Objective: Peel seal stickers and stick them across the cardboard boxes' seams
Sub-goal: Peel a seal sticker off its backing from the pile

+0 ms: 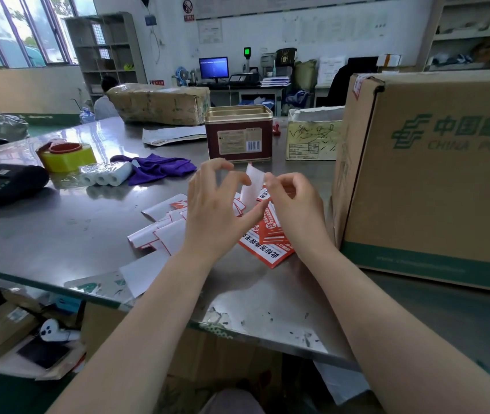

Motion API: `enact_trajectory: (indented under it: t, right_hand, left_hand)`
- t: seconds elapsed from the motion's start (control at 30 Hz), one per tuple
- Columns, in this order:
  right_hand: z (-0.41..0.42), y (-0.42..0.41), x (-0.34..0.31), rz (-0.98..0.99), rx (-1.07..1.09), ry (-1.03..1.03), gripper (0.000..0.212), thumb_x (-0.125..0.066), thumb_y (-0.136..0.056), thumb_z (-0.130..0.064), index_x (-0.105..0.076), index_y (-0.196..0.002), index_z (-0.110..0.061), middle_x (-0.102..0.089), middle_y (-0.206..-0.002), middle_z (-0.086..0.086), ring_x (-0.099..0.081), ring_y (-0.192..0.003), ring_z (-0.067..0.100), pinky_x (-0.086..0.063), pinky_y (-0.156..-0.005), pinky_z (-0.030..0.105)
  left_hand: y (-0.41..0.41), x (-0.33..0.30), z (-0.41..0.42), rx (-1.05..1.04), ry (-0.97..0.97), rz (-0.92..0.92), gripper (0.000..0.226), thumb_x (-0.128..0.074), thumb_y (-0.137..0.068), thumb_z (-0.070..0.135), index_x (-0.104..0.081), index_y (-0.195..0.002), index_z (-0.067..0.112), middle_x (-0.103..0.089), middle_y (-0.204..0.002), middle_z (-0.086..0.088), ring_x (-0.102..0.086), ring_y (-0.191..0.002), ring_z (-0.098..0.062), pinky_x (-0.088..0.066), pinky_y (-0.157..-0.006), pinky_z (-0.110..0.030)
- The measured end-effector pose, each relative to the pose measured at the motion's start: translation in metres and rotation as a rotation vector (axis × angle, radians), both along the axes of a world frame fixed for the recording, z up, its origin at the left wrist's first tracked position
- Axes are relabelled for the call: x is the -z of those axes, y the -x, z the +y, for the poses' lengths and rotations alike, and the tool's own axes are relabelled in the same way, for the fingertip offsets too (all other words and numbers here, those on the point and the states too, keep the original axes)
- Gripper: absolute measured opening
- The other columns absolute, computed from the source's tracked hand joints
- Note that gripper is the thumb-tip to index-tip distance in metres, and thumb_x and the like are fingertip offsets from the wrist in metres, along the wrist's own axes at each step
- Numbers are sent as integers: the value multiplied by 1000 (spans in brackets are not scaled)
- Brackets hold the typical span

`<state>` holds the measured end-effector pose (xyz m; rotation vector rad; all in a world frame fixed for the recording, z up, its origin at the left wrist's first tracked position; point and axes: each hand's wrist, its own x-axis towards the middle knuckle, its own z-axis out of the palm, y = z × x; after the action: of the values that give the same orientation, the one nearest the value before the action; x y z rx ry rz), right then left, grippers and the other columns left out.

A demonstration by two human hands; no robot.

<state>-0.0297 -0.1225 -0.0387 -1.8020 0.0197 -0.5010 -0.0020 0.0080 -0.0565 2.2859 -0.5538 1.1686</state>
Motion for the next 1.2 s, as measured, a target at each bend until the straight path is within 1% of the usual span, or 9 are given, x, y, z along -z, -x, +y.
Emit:
enact_trajectory:
  t: [0.17, 0.4, 0.57, 0.77, 0.87, 1.0, 1.1, 1.17, 1.2]
  right_hand:
    - [3, 1, -1, -1, -63, 48, 19, -51, -92, -42, -54, -92, -23, -64, -95, -4, -62, -88, 11, -47, -66, 18]
    - [5, -1, 2, 12, -100, 59, 17, -52, -91, -40, -57, -94, -23, -63, -102, -3, -61, -89, 8, -46, -66, 18]
    - [5, -1, 2, 1, -112, 52, 13, -55, -90, -36, -57, -96, -25, -62, -103, -3, -58, -84, 1, -41, -62, 14]
    - [3, -4, 3, 8, -23, 56, 5, -53, -90, -35, -50, -88, -32, -61, -105, -1, -63, -91, 13, -54, -72, 26]
    - [-1, -9, 7, 28, 51, 35, 10, -53, -91, -33, -47, -97, -29, -58, -111, 1, -62, -93, 13, -48, -60, 19]
    - [-3, -13, 10, 108, 31, 23, 29, -53, -92, -38, -45, -118, -29, -54, -121, 2, -64, -89, 11, -42, -45, 10]
    - [-1, -15, 11, 128, -3, 49, 42, -52, -92, -43, -46, -129, -26, -54, -124, 1, -64, -93, 13, -54, -59, 18]
    - [-1, -15, 11, 99, 6, 39, 32, -51, -92, -43, -54, -118, -25, -59, -120, 2, -65, -93, 15, -57, -66, 21]
    - [-1, -13, 10, 71, 17, 33, 25, -51, -93, -41, -57, -110, -24, -59, -117, 2, -65, -92, 14, -55, -59, 15]
  left_hand:
    - [2, 0, -1, -18, -4, -6, 33, -59, -78, 43, -64, -90, 13, -53, -114, -14, -50, -111, -27, -40, -92, -38]
    - [5, -1, -2, -30, 11, 11, 29, -54, -81, 40, -64, -88, 13, -53, -116, -14, -50, -112, -27, -33, -92, -30]
    - [2, 0, -2, -54, 32, 4, 16, -64, -78, 26, -63, -83, 11, -54, -114, -16, -52, -110, -30, -34, -90, -32]
    - [-6, 1, 5, -178, 167, -1, 14, -63, -76, 20, -63, -85, 9, -54, -108, -16, -53, -105, -31, -36, -87, -32]
    - [-4, 0, 4, -187, 230, -7, 13, -61, -79, 20, -63, -85, 8, -53, -108, -15, -53, -104, -29, -32, -86, -25]
    - [-2, -2, 3, -142, 252, -21, 25, -51, -81, 29, -62, -84, 7, -54, -107, -15, -53, -102, -27, -34, -85, -26]
    - [-1, -3, 2, -105, 281, -38, 29, -47, -82, 28, -62, -83, 4, -55, -105, -17, -54, -99, -27, -38, -83, -28]
    - [-1, -3, 3, -97, 299, -41, 29, -46, -83, 27, -62, -83, 3, -55, -104, -17, -54, -98, -26, -38, -83, -28]
    - [-1, -3, 3, -97, 304, -37, 30, -45, -83, 27, -62, -83, 3, -55, -104, -17, -53, -98, -25, -38, -83, -27]
